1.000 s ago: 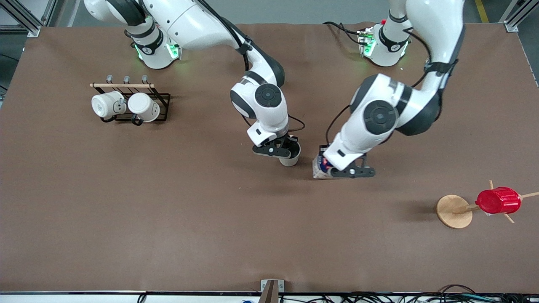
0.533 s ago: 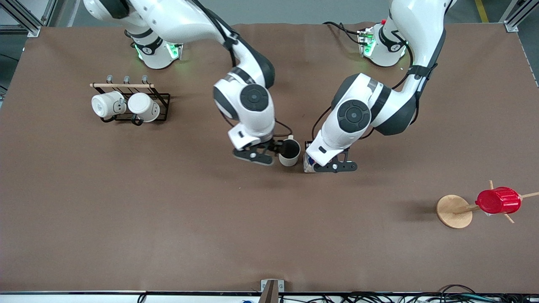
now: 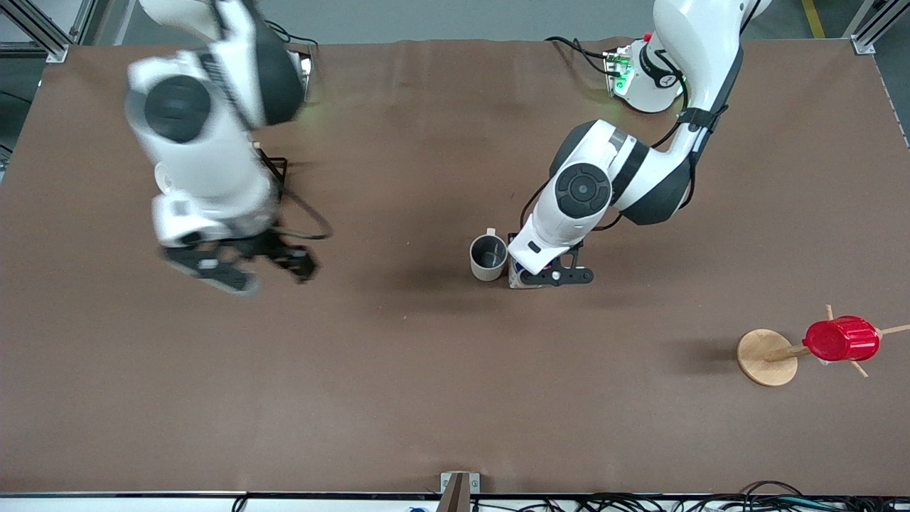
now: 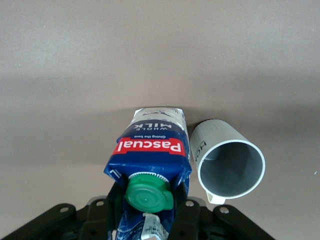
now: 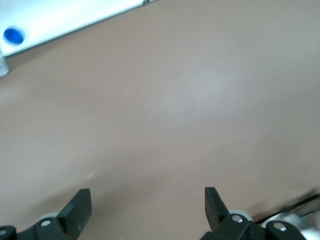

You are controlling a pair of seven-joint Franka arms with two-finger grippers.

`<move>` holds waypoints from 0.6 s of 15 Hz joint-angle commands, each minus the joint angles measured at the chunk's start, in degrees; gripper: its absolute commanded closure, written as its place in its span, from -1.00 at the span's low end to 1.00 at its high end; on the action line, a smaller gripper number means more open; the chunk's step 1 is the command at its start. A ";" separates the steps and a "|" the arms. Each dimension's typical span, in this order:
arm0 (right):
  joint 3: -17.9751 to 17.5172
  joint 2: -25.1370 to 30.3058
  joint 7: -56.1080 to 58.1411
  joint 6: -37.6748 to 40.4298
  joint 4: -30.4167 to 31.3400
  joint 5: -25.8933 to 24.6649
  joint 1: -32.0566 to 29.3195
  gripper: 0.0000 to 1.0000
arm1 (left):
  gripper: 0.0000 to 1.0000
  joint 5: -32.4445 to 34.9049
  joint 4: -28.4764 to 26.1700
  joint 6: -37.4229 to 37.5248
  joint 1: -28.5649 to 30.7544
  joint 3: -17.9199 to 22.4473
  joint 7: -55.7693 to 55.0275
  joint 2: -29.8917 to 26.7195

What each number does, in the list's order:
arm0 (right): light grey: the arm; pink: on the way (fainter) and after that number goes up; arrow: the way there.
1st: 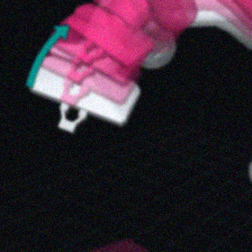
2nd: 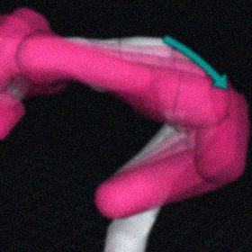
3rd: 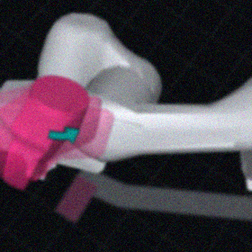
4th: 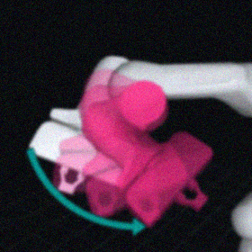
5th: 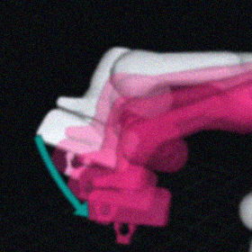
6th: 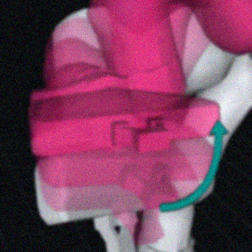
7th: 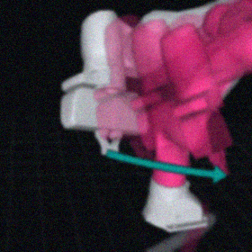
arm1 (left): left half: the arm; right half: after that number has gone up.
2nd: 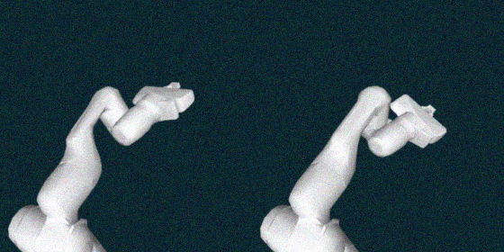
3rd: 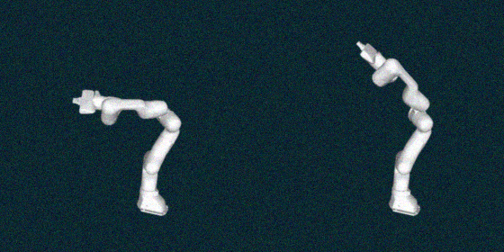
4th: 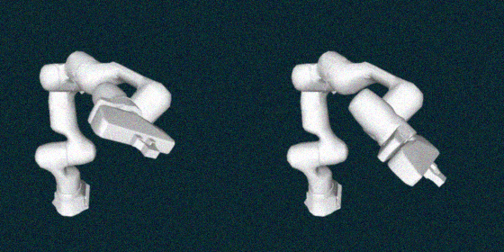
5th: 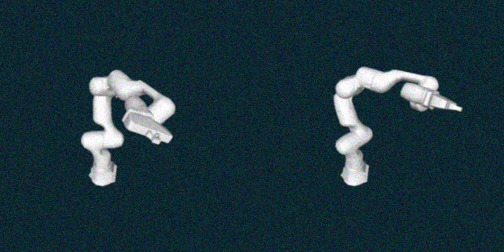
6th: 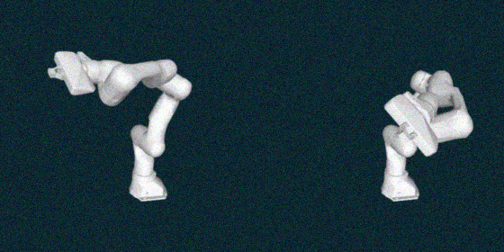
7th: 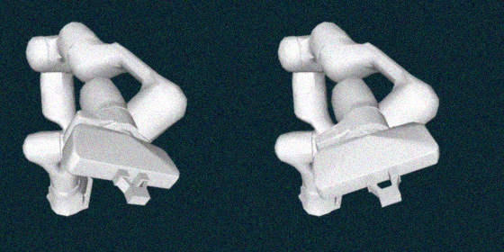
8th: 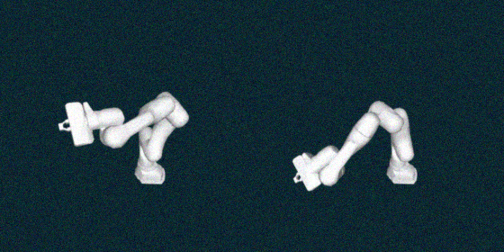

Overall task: Place cup and milk on table
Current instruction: 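Set the mug down, open the right gripper and withdraw it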

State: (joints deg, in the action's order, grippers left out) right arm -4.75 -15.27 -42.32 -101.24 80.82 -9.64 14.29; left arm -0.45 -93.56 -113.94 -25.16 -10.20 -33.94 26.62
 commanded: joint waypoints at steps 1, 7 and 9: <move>-6.13 6.21 9.33 3.04 3.12 -0.02 -12.06 -1.00 | 0.40 0.97 -2.06 1.17 0.19 0.09 2.46 -2.01; 0.40 13.85 24.37 11.66 3.12 9.43 -17.99 -1.00 | -0.87 0.80 -3.30 1.35 0.11 0.09 7.22 -2.45; 5.00 15.09 29.46 14.04 3.20 11.23 -17.02 -1.00 | -0.99 0.80 -3.04 1.52 0.28 0.09 7.22 -2.53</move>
State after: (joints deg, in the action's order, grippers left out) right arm -3.59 -3.34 -17.62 -88.07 81.00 -1.09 -2.79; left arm -0.43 -94.97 -113.42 -25.05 -10.17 -27.34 25.95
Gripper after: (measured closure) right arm 0.000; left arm 0.366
